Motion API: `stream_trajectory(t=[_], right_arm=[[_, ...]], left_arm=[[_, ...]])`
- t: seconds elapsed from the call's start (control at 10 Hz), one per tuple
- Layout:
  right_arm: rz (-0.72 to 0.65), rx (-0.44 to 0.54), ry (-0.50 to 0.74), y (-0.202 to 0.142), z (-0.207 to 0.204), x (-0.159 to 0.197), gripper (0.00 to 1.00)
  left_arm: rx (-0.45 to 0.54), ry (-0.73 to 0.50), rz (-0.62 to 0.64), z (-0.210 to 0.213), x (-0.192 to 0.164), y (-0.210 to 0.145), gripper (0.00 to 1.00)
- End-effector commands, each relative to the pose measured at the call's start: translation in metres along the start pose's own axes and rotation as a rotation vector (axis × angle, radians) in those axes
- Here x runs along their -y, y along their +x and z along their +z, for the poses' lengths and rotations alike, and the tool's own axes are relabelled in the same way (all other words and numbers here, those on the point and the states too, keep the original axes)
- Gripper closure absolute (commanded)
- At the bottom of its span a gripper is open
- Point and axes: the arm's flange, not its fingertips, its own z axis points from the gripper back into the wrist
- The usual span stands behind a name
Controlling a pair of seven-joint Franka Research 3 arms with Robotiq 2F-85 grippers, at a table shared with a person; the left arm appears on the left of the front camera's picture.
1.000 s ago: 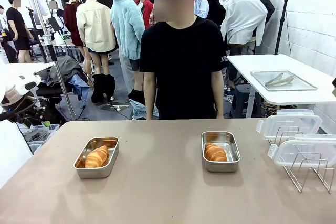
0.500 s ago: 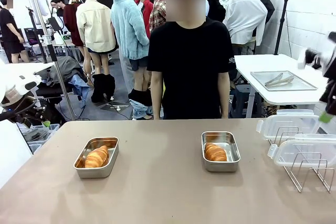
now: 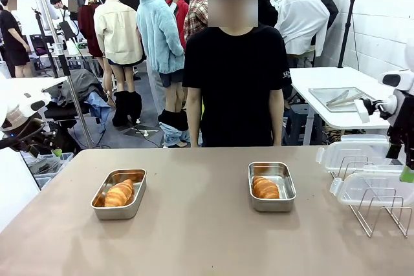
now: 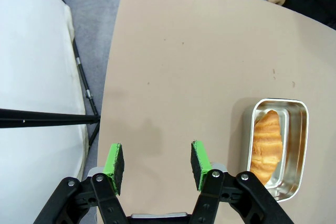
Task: Place the bread in airtight containers.
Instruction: Pick up one Airtight Container lid and hand it to the human.
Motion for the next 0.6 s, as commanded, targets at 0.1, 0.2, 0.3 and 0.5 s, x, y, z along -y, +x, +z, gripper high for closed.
stream_trajectory(t=[0.1, 0.2, 0.3, 0.5], right_arm=[[-0.085, -0.024, -0.102, 0.008, -0.027, 0.018, 0.07], [-0.081, -0.014, -0.089, 0.010, -0.033, 0.022, 0.07], [-0.063, 0.000, -0.069, 0.011, -0.043, 0.029, 0.07], [-0.094, -0.019, -0.079, 0.012, -0.056, 0.043, 0.07]], left_arm=[[0.001, 0.015, 0.010, 0.000, 0.000, 0.001, 0.33], [0.001, 0.015, 0.010, 0.000, 0.000, 0.001, 0.33], [0.001, 0.015, 0.010, 0.000, 0.000, 0.001, 0.33], [0.001, 0.015, 0.010, 0.000, 0.000, 0.001, 0.33]])
